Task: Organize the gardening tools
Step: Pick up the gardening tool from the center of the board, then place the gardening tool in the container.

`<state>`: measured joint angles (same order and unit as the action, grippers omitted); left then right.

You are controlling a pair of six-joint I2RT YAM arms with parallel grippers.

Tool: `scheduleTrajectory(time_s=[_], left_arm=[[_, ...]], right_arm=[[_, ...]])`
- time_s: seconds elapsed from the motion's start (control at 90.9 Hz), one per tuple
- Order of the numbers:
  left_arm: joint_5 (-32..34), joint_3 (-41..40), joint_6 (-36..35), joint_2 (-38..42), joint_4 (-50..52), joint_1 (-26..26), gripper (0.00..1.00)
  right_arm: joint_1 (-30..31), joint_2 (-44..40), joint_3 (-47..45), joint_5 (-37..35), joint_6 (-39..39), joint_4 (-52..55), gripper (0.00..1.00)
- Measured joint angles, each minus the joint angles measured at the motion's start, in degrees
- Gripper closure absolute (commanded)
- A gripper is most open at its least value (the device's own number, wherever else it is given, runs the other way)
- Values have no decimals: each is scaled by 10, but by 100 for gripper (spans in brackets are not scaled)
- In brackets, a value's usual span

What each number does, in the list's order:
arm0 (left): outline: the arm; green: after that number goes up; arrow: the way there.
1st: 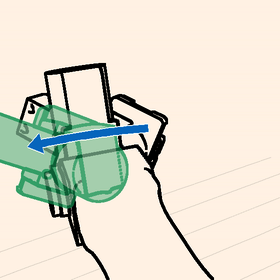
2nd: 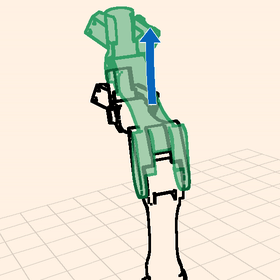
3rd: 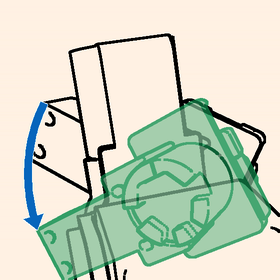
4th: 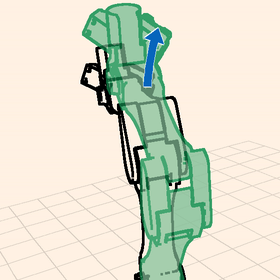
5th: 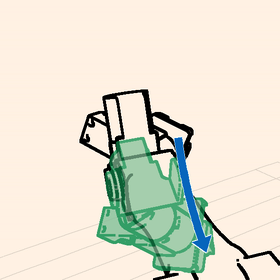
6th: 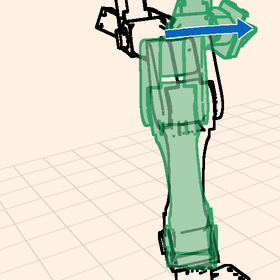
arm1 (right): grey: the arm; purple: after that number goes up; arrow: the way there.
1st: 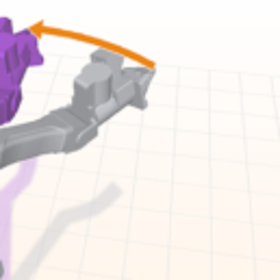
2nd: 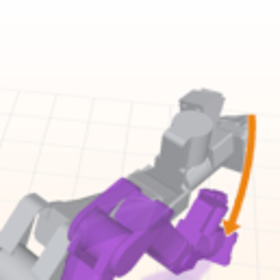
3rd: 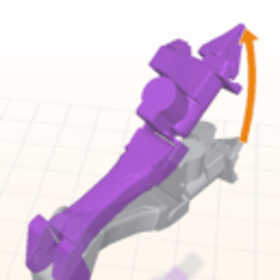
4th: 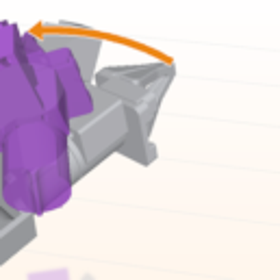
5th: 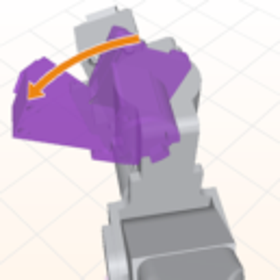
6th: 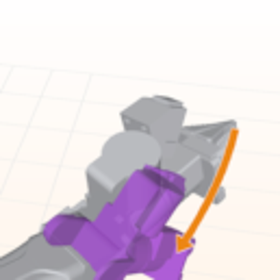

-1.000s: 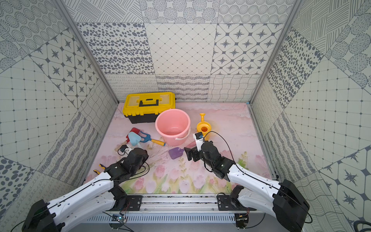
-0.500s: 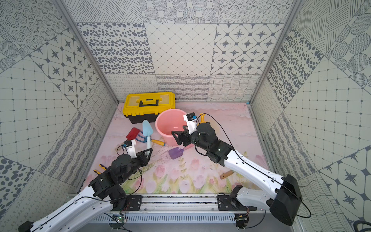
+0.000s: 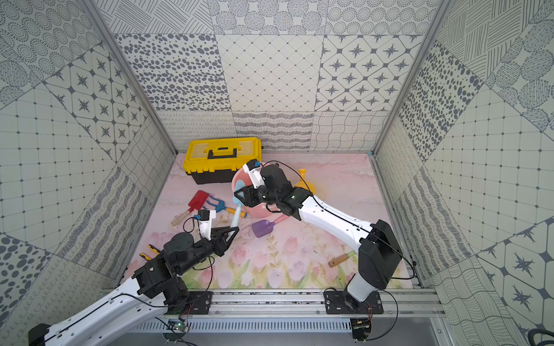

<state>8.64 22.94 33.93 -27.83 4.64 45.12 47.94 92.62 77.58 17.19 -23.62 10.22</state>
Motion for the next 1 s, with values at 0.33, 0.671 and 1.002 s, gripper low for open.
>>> scheduleTrajectory(time_s=[0.33,0.671,1.002], left_arm=[[-3,-1,-23,3,-3,3,43],[23,-17,-7,63,-14,3,0],[62,-33,10,103,-12,3,1]], right_arm=[[5,2,6,1,-16,6,100],[-3,-132,-52,-72,45,-33,100],[-81,-151,-76,-163,138,-181,100]])
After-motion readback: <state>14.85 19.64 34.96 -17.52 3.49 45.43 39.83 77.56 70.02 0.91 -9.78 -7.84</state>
